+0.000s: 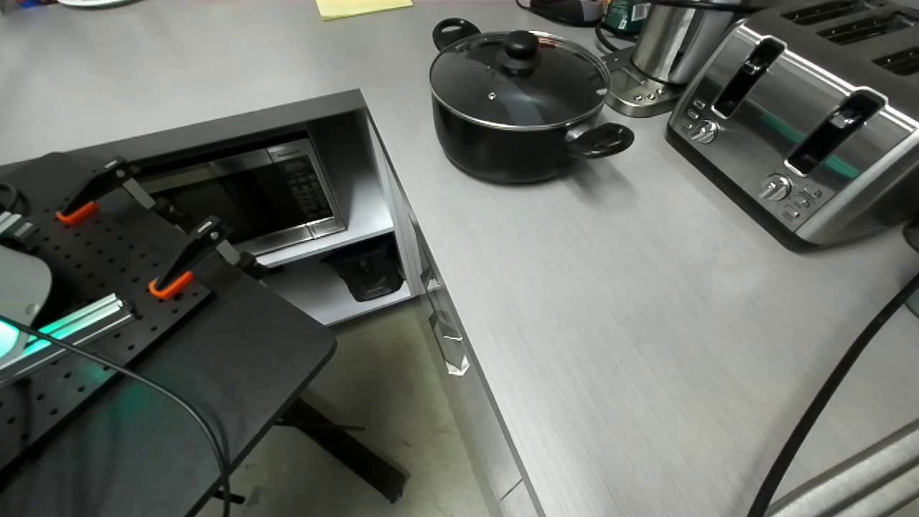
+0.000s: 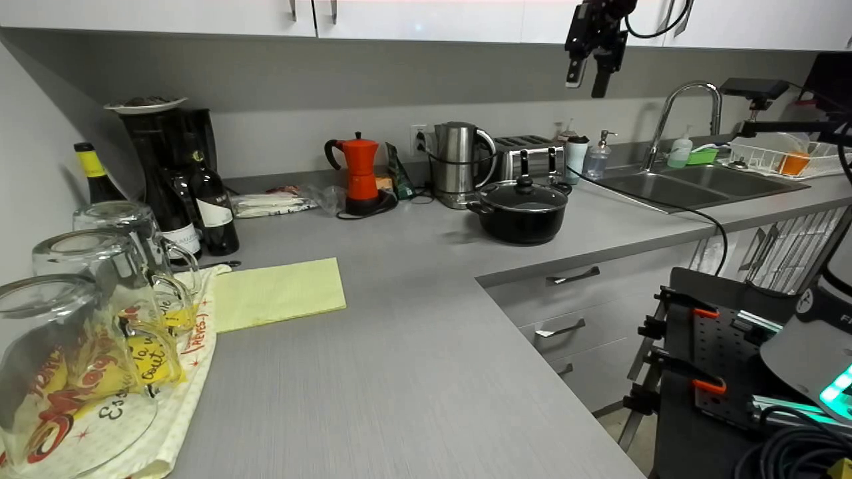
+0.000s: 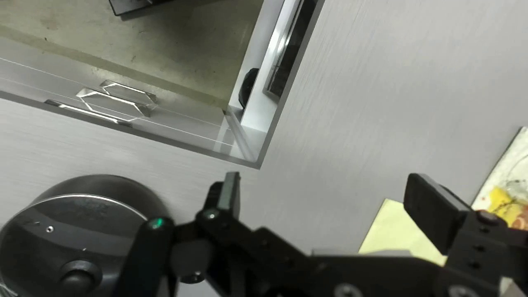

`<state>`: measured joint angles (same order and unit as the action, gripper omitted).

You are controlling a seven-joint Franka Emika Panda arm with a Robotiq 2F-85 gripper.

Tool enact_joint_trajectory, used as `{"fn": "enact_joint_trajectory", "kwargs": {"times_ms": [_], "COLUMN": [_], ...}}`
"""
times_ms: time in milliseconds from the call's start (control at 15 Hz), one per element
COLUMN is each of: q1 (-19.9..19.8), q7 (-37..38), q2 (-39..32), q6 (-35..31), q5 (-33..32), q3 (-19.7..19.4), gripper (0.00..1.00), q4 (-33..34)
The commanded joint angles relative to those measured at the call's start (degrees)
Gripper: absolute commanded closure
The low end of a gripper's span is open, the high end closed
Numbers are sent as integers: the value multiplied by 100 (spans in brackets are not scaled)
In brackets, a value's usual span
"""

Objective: Remove the glass lid from the black pot and put it on the table

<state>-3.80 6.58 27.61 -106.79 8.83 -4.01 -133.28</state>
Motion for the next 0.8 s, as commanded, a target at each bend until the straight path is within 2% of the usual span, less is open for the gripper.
{"fn": "enact_joint_trajectory", "kwargs": {"times_ms": [0,333,733], "q1": [-289,-588,-740], "q7": [796,2013,3368], "q2": [-862,-1987,-3180], "q6": [-599,-1151,-1273], "q5": [-270,-772,-959], "q3": [173,88,-311], "gripper": [0,0,0], "q4": [343,820,1700]}}
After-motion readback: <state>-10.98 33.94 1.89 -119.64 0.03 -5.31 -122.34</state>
